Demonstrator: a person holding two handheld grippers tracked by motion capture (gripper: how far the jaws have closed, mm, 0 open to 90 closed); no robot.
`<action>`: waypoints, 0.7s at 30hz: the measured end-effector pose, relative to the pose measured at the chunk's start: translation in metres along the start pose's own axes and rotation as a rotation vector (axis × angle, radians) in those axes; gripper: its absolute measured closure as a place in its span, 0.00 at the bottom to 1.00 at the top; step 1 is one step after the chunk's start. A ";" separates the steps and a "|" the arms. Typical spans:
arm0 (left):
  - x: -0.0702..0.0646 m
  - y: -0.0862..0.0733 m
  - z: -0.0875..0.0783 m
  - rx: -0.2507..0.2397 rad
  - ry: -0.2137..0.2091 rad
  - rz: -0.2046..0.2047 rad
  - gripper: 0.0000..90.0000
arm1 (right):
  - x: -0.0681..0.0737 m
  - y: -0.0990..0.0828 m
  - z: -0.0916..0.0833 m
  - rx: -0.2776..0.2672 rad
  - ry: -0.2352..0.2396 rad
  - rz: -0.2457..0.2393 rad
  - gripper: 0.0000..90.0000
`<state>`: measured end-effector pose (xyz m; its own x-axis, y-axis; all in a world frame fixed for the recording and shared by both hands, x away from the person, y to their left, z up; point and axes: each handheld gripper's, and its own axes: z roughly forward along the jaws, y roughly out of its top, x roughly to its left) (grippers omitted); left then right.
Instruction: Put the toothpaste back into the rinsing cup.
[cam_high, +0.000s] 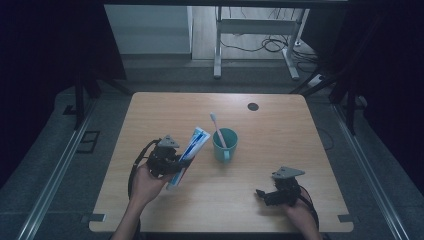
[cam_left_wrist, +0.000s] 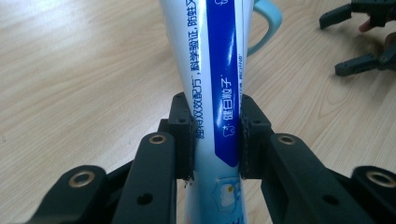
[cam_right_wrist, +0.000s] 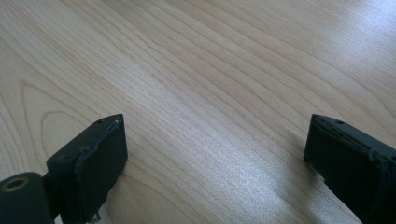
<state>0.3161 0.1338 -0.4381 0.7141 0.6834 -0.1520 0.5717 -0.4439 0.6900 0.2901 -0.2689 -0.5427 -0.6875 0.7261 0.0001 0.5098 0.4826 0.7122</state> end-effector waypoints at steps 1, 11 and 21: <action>0.000 0.001 0.000 -0.006 0.000 0.002 0.80 | 0.000 0.000 0.000 0.000 0.000 0.000 0.06; -0.005 0.015 -0.003 -0.064 -0.006 0.010 0.80 | 0.000 0.000 0.000 -0.001 -0.002 -0.001 0.06; -0.010 0.030 -0.005 -0.113 -0.011 0.020 0.80 | 0.000 0.000 0.000 0.001 -0.001 -0.001 0.06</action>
<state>0.3242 0.1168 -0.4121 0.7296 0.6685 -0.1442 0.5083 -0.3890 0.7683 0.2901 -0.2690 -0.5425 -0.6879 0.7258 -0.0013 0.5097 0.4843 0.7111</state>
